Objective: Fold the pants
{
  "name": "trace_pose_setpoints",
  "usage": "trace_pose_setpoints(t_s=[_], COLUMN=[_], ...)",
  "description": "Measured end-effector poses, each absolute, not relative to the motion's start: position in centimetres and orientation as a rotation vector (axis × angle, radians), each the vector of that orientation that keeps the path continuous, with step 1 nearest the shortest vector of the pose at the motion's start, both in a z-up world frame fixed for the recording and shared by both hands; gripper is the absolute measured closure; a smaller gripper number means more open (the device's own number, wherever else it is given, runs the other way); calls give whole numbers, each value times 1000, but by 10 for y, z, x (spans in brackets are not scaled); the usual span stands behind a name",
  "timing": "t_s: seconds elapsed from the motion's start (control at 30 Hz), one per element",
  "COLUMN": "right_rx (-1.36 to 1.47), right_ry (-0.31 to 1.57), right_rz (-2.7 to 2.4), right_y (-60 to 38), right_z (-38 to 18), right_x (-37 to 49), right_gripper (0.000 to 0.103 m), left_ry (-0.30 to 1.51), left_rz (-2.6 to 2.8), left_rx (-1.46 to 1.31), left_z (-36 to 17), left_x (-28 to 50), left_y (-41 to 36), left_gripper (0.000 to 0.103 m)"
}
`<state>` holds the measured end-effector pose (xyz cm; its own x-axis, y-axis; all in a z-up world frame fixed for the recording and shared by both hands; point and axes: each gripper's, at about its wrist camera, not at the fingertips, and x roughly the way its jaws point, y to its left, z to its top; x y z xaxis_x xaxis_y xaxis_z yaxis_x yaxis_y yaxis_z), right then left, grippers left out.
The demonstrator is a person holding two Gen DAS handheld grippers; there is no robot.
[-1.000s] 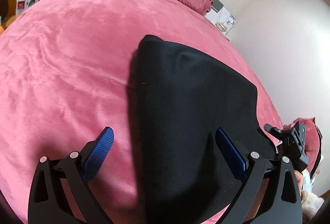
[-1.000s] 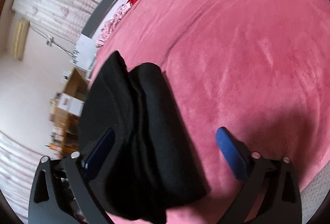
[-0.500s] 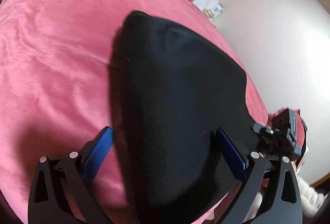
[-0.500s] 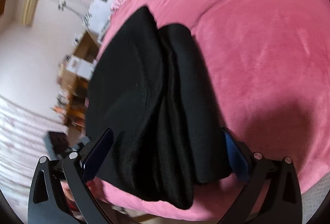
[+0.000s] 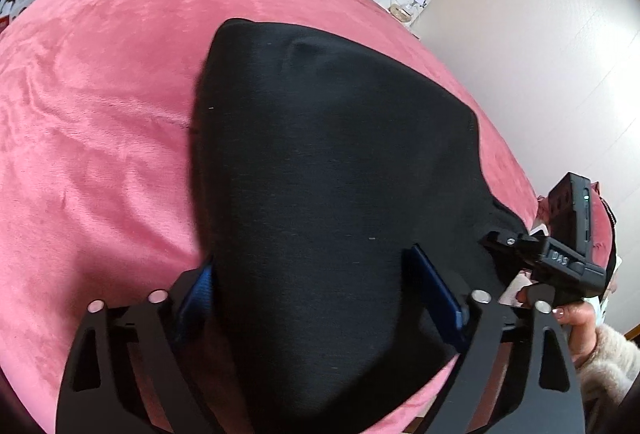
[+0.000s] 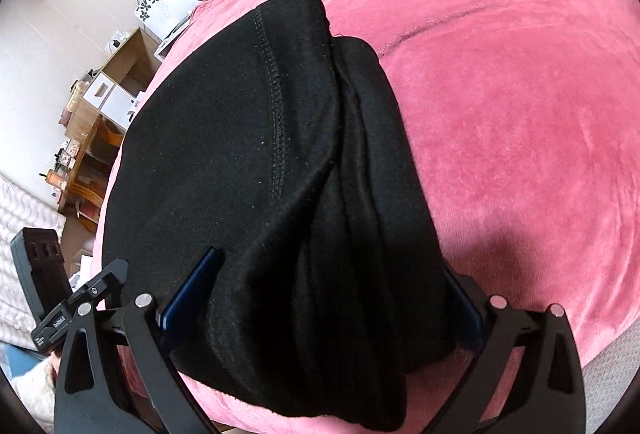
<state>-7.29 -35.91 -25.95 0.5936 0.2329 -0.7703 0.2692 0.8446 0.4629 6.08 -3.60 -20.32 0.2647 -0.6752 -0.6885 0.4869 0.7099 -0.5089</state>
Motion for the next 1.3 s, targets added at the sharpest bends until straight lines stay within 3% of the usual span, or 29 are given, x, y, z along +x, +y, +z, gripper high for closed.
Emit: trace_pose_setpoints(t_s=[0.37, 0.67, 0.73, 1.0, 1.3], right_rx=[595, 515, 482, 462, 325], right_ry=[933, 863, 829, 731, 679], right_rz=[-30, -22, -8, 62, 73], right_y=[-357, -348, -343, -333, -331], right_z=[-253, -227, -216, -194, -171], right_x=[-63, -70, -71, -51, 54], right_gripper=[6, 43, 46, 47, 47], left_ry=[1048, 968, 935, 805, 733], left_rz=[-795, -772, -777, -750, -684], left_rx=[-196, -117, -112, -84, -29], left_z=[-205, -183, -173, -140, -119], left_x=[58, 50, 49, 63, 142], left_y=[-37, -48, -45, -40, -63], left_gripper=[23, 46, 48, 49, 49])
